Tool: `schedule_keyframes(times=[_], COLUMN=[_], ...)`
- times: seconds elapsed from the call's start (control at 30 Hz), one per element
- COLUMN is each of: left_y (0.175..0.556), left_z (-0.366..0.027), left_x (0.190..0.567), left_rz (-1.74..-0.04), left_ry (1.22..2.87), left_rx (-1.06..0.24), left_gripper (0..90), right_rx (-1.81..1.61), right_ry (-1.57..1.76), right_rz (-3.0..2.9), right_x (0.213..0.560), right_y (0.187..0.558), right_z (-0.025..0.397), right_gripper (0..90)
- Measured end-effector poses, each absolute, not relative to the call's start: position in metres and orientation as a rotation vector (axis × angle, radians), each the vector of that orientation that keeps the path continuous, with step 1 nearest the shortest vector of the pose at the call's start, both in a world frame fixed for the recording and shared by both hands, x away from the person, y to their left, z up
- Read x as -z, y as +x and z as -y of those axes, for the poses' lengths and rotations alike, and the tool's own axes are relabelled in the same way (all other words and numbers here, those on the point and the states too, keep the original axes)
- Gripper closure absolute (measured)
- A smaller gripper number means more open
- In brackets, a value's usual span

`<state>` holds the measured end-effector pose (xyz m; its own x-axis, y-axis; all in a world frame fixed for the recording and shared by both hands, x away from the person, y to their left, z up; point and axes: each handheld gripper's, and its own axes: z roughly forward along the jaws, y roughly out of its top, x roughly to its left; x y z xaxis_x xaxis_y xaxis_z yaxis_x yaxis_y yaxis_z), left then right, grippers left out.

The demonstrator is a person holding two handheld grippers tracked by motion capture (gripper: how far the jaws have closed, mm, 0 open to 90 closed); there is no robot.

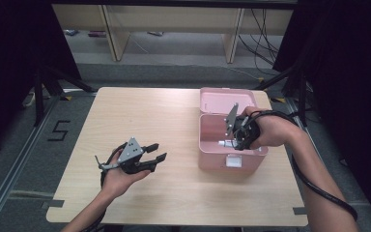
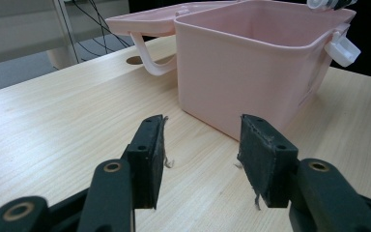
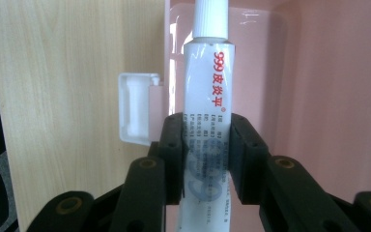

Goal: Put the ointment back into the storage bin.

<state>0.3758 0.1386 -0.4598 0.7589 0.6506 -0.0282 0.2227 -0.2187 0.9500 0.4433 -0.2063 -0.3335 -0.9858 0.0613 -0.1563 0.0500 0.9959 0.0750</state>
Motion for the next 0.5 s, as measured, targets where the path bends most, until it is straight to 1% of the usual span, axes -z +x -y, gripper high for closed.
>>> schedule_keyframes(times=[0.13, 0.23, 0.4, 0.5], left_y=[0.3763, 0.3757, 0.3757, 0.3757], left_z=[-0.1377, -0.1379, -0.1381, -0.1380], left_x=[0.4608, 0.4605, 0.4600, 0.4604], left_rz=[-0.674, -0.681, -0.679, -0.682], left_ry=[1.780, 1.789, 1.789, 1.790], left_rx=[-0.450, -0.454, -0.456, -0.455], left_gripper=[51.4, 51.4, 51.4, 51.3], right_rx=[-0.112, -0.102, -0.102, -0.103], right_ry=[0.040, 0.091, 0.039, 0.074], right_rz=[-2.970, -2.982, -2.981, -2.979], right_x=[0.3341, 0.3351, 0.3360, 0.3374], right_y=[0.4459, 0.4453, 0.4488, 0.4484], right_z=[0.2064, 0.2067, 0.2065, 0.2067], right_gripper=[71.1, 71.1, 71.1, 71.1])
